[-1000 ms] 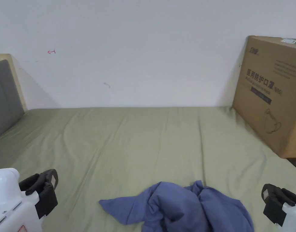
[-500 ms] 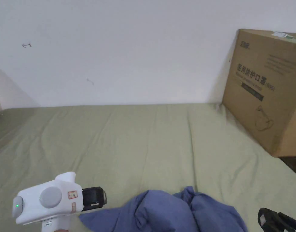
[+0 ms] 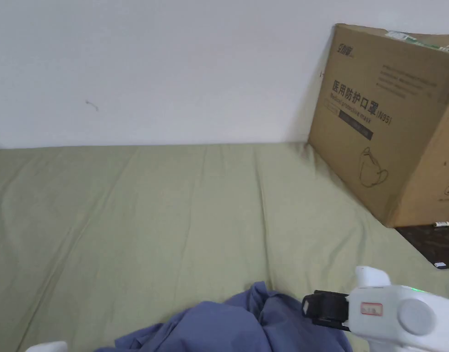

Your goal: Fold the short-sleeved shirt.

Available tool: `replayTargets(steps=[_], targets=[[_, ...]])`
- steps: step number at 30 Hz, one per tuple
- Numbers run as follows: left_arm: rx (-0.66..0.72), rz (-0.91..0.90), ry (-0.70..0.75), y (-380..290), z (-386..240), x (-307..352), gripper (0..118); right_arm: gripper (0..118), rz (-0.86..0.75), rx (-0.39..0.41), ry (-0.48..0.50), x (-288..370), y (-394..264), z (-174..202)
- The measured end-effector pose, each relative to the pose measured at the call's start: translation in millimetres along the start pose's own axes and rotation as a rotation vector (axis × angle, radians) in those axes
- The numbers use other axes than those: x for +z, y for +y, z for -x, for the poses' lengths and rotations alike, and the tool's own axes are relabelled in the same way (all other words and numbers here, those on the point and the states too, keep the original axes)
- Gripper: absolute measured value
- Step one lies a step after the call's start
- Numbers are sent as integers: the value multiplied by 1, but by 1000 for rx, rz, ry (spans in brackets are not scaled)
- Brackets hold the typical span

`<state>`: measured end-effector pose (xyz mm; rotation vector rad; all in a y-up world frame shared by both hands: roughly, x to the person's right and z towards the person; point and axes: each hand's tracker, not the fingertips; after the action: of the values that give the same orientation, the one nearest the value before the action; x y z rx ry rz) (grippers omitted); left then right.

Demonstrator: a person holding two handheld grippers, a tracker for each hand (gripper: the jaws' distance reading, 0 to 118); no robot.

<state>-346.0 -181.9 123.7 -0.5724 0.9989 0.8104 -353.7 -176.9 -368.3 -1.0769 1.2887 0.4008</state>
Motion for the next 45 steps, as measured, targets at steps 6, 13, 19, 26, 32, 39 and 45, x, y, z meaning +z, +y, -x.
replayTargets(steps=[6,13,19,26,32,39,45], targets=[[-32,-50,41,-7,23,61,5,37,177,6,-199,-66,15,-18],[-28,-186,153,45,61,134,5,1,-74,-14,-55,55,35,-18],[-137,-365,206,124,57,213,5,1,-263,16,41,212,76,16],[-201,-469,193,227,32,282,5,1,-453,73,81,325,150,58],[-122,-571,189,288,-11,300,5,1,-591,142,-9,358,219,96],[-14,-681,216,340,4,281,5,1,-676,118,9,331,269,120],[47,-685,231,331,56,233,5,1,-673,68,99,255,250,105]])
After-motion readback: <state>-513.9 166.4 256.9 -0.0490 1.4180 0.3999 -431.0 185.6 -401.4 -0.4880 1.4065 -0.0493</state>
